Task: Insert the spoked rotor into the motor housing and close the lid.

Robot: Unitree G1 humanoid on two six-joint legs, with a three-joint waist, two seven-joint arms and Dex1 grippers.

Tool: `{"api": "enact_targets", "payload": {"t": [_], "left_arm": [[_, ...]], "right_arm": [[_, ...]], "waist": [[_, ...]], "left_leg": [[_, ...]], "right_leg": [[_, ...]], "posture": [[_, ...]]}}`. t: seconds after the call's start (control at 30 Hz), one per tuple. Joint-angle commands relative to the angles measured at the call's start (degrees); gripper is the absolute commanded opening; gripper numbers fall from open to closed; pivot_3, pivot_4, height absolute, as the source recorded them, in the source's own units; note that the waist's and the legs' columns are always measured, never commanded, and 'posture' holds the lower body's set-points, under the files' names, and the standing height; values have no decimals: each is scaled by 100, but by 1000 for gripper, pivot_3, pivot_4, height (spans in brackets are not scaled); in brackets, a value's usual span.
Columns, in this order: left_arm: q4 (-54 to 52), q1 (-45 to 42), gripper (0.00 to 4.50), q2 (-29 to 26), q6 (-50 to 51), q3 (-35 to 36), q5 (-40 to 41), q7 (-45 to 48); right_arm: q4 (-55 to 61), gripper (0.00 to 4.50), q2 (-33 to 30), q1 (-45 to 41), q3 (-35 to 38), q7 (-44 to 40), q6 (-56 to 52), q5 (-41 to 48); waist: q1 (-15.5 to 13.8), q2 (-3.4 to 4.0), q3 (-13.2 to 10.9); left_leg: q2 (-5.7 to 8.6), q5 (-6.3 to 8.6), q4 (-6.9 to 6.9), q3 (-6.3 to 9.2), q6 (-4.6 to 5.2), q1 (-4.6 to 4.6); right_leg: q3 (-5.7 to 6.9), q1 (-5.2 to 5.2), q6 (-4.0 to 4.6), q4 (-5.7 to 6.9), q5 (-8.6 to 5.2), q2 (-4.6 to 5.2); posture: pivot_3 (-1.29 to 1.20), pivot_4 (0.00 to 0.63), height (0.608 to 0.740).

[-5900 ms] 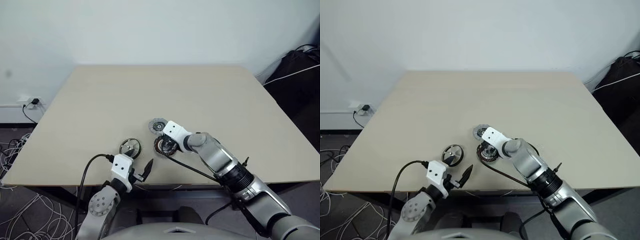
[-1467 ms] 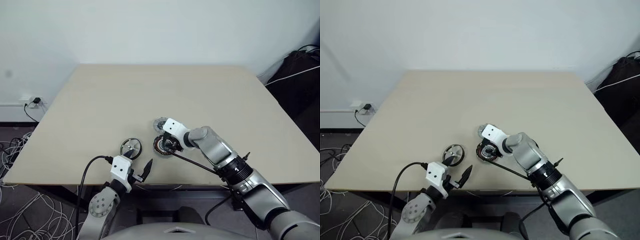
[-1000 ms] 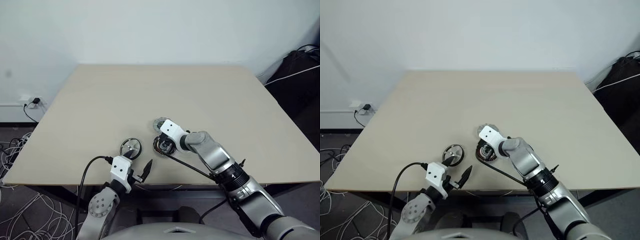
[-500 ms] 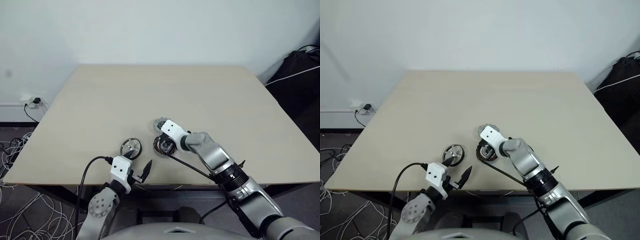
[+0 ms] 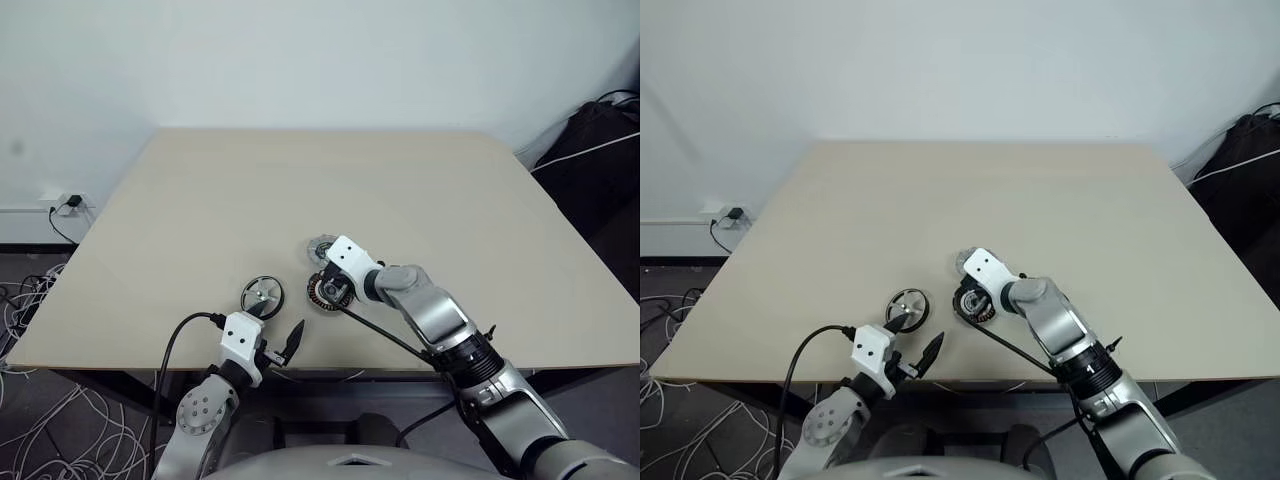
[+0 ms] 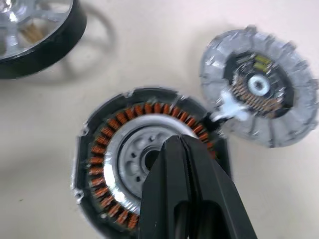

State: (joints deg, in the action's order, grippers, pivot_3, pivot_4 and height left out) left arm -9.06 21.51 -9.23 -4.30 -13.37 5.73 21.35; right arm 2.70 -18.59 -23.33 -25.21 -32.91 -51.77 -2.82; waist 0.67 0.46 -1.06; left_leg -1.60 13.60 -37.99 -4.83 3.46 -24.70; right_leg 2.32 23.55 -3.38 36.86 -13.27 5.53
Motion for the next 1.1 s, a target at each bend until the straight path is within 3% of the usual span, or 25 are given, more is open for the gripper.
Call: {"api": "enact_targets", "payload": {"t": [0.03, 0.53, 0.87, 1.1], "left_arm": [[-108, -37, 4500, -5, -104, 13, 47, 42], [-192, -43, 4500, -26, -33, 12, 56, 45], [-283, -9, 4500, -45, 15, 17, 55, 30], [-313, -43, 4500, -72, 72, 2, 75, 58]], "right_arm": [[38, 16, -87, 71, 24, -6, -30, 16], [414, 16, 103, 9, 352, 52, 85, 317], [-142, 16, -110, 429, 168, 192, 68, 169], [448, 16, 141, 273, 653, 163, 322, 598]], "waist": [[3, 1, 1], [2, -2, 9], [0, 2, 17], [-2, 3, 12]], "left_leg": [[0, 0, 0, 0, 0, 0], [-2, 0, 0, 1, 0, 1], [-1, 0, 0, -1, 0, 4], [-1, 0, -2, 0, 0, 4]], "right_leg": [[0, 0, 0, 0, 0, 0], [0, -1, -2, -2, 1, 0], [0, -3, -2, -2, 2, 2], [1, -3, -5, 0, 3, 4]], "posture": [[0, 0, 740], [0, 0, 740], [0, 0, 740], [0, 0, 740]]}}
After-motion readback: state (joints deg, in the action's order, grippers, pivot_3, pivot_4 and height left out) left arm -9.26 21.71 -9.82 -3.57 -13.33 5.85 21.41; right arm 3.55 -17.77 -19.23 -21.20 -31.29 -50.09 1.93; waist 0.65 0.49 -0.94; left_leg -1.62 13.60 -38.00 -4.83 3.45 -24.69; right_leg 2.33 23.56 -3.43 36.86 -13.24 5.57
